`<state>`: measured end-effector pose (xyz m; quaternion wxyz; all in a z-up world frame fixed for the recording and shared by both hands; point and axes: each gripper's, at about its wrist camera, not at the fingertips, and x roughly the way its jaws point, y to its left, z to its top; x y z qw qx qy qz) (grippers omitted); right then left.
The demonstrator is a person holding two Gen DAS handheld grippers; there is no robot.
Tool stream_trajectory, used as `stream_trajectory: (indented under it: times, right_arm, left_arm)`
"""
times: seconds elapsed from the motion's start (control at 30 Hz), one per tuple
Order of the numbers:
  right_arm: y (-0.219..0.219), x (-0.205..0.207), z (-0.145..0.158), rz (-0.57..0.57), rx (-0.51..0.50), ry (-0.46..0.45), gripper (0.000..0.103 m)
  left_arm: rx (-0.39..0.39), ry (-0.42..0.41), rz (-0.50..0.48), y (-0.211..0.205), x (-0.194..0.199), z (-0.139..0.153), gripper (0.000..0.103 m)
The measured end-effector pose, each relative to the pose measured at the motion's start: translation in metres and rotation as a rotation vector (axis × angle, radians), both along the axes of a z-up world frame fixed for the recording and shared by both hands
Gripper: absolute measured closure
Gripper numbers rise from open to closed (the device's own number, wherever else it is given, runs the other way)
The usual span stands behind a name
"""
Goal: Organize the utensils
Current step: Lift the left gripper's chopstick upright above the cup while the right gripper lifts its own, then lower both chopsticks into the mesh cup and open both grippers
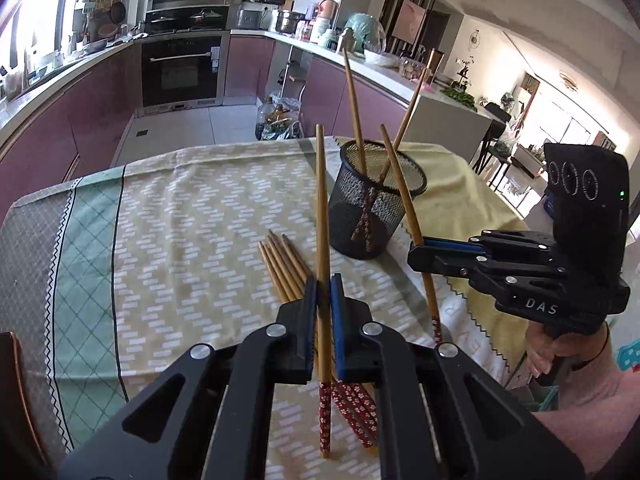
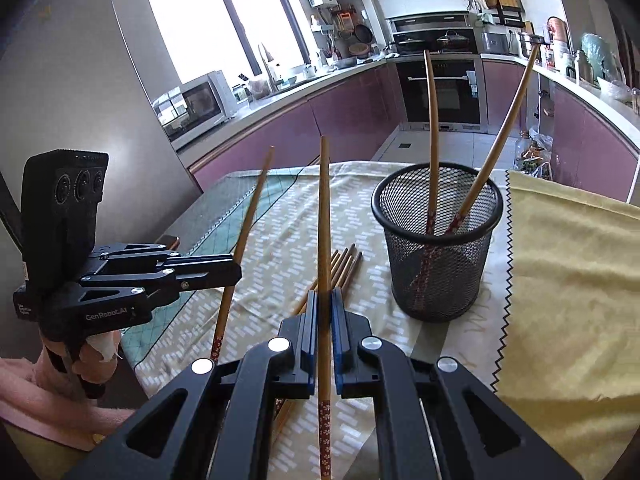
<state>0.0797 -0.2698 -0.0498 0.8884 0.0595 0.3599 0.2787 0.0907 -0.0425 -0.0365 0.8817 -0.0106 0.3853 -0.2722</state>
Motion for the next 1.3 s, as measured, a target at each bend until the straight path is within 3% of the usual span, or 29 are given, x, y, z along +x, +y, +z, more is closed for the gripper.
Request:
stream_trajectory:
  times: [0.37, 0.8, 1.03, 1.3]
  right_arm:
    - [-0.033, 0.004, 0.040, -0.058, 0.084, -0.111, 0.097]
    - [-0.055, 0.031, 0.091, -0.136, 0.086, -0.267, 0.097]
    - [-0.063, 0.050, 0.103, -0.178, 0.075, -0.300, 0.097]
    - [-0.054, 0.068, 0.075, -0.175, 0.023, -0.219, 0.097]
  left_arm:
    - [-0.131, -0.115, -0.041, 0.005, -0.009, 0.063, 0.095]
    - [-0.191, -0.249, -0.025, -0.031, 0.034, 0.123, 0.095]
    - [-0.186, -0.262, 0.004, -0.050, 0.062, 0.127, 0.095]
    - [-0.100, -0.190, -0.020, -0.075, 0.079, 0.094, 0.095]
